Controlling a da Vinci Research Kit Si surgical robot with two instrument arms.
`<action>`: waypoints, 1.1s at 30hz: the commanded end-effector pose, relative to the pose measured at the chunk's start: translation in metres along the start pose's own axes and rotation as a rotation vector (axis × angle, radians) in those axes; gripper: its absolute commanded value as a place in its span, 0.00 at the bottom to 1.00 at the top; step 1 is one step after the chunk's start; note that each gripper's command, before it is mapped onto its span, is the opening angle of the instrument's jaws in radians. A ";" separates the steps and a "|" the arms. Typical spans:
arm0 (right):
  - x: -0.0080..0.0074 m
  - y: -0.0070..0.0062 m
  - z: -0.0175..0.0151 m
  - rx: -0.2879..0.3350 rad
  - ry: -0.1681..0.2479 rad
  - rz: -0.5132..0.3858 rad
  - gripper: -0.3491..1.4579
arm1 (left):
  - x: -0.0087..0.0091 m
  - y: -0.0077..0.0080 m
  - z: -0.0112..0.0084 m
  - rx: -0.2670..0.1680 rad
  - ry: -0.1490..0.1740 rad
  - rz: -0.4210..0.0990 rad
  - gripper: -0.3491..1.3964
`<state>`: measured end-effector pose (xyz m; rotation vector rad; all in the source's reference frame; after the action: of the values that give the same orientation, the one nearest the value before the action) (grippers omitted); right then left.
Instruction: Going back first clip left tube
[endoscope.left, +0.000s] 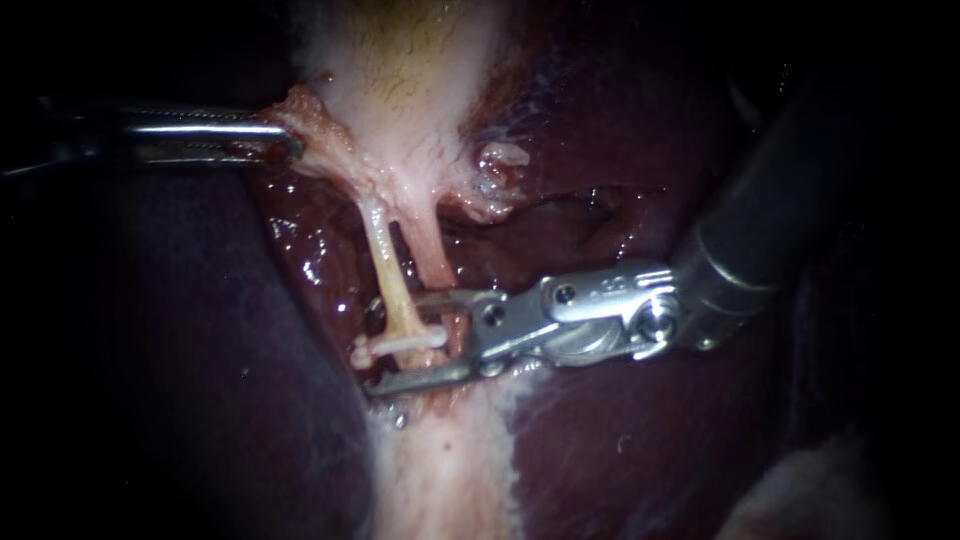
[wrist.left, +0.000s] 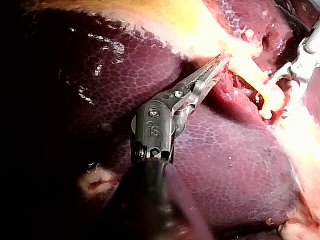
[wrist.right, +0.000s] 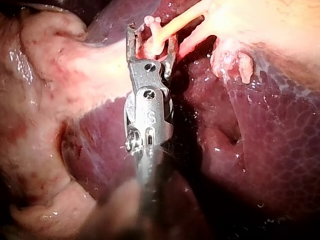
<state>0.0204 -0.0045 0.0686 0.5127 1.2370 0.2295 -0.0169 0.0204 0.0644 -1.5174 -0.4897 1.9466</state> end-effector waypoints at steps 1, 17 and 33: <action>-0.0001 -0.0001 -0.0006 0.002 0.000 -0.011 0.47 | 0.0000 0.0000 0.0000 -0.001 0.000 0.000 0.00; 0.0006 -0.0003 -0.0109 -0.004 0.009 -0.093 0.47 | 0.0000 -0.0001 0.0000 -0.001 0.000 0.000 0.00; 0.0006 -0.0001 -0.0162 -0.047 -0.011 -0.107 0.47 | 0.0000 -0.0001 0.0000 -0.001 0.000 0.000 0.00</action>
<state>0.0053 -0.0002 0.0643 0.4054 1.2416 0.1647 -0.0169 0.0204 0.0645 -1.5184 -0.4903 1.9470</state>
